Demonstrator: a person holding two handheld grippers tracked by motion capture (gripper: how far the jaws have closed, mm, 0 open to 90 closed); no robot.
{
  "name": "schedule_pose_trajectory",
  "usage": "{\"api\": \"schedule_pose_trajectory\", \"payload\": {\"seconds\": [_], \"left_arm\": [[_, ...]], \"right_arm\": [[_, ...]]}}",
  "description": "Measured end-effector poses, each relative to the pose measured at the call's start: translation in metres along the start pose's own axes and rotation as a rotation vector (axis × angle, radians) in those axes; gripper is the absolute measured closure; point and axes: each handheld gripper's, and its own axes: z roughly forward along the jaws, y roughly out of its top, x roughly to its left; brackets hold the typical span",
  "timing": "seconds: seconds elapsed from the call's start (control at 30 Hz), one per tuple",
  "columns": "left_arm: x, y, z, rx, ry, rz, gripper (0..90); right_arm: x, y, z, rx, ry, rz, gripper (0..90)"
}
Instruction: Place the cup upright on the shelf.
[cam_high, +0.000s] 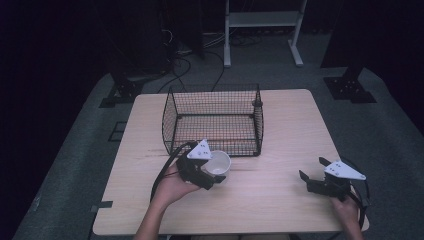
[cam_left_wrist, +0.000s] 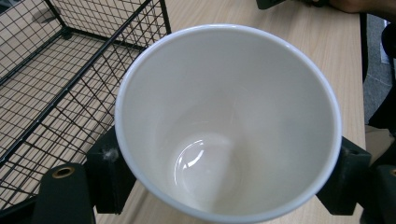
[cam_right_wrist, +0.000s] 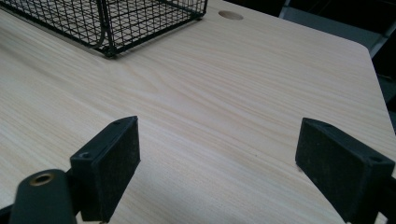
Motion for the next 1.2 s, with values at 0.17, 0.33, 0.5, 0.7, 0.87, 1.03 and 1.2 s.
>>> {"api": "schedule_pose_trajectory", "payload": {"seconds": [0.17,0.33,0.5,0.7,0.87,1.03,1.2], "left_arm": [[0.006,0.001,-0.002,0.006,-0.002,-0.012,20.8],[0.011,0.006,-0.006,0.022,-0.015,-0.007,20.9],[0.015,0.014,-0.010,0.033,-0.016,-0.003,20.9],[0.022,0.022,-0.015,0.012,-0.033,-0.008,20.9],[0.025,0.029,-0.018,0.017,-0.033,-0.001,20.9],[0.030,0.039,-0.022,0.023,-0.027,0.010,20.9],[0.034,0.047,-0.023,0.014,-0.048,0.007,20.9]], "right_arm": [[0.000,0.000,0.000,-0.002,-0.001,0.003,13.1],[-0.001,0.000,0.000,0.001,0.000,0.008,13.1],[-0.001,0.000,0.000,0.000,-0.001,0.006,13.1],[-0.001,0.000,-0.001,-0.001,-0.003,0.010,13.1],[-0.001,0.000,-0.001,-0.001,0.001,0.009,13.1],[-0.002,0.000,0.000,0.000,-0.002,0.010,13.1],[-0.002,0.000,0.000,-0.002,0.000,0.010,13.1]]}}
